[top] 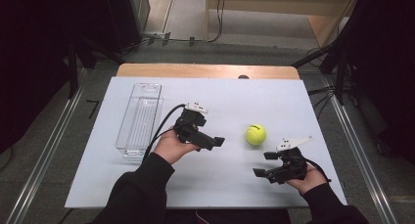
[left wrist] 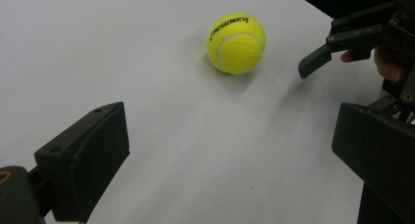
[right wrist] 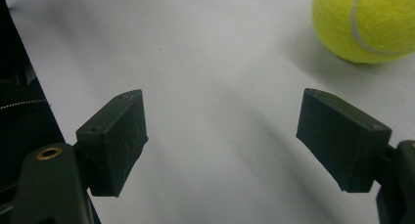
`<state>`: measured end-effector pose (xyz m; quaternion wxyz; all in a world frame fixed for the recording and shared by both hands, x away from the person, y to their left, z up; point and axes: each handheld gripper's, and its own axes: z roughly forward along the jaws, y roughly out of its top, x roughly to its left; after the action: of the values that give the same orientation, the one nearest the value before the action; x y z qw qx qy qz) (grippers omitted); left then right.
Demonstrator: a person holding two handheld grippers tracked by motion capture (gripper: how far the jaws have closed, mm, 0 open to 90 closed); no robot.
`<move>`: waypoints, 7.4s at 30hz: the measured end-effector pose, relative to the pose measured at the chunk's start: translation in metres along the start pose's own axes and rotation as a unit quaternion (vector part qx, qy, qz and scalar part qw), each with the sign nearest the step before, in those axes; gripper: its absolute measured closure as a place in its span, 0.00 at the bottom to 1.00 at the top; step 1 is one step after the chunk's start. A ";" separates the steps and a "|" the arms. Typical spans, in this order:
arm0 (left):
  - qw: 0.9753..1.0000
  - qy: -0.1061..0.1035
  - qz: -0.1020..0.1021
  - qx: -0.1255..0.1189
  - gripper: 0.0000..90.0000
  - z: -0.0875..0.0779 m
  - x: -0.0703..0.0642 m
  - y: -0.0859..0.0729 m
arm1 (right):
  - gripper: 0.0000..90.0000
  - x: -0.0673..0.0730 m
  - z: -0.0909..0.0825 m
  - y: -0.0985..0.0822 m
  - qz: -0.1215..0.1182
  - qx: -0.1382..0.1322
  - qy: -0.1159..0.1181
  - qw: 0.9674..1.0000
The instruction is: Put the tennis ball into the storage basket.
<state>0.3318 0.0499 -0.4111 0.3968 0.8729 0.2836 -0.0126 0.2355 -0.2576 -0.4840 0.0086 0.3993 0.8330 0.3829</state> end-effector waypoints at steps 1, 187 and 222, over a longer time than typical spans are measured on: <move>1.000 -0.004 0.000 -0.001 0.01 0.003 -0.001 0.003 | 0.19 0.000 0.000 0.000 0.000 0.000 0.000 1.000; 0.994 -0.050 0.023 0.090 0.29 0.115 -0.008 0.050 | 0.19 0.000 -0.001 0.000 -0.009 -0.001 0.000 1.000; 0.996 -0.040 0.026 0.081 0.29 0.070 -0.001 0.042 | 0.19 -0.001 -0.003 0.001 -0.007 -0.004 -0.007 1.000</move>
<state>0.3664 -0.0221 -0.4302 0.3356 0.9082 0.2428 -0.0603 0.2355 -0.2596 -0.4816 0.0185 0.3961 0.8339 0.3838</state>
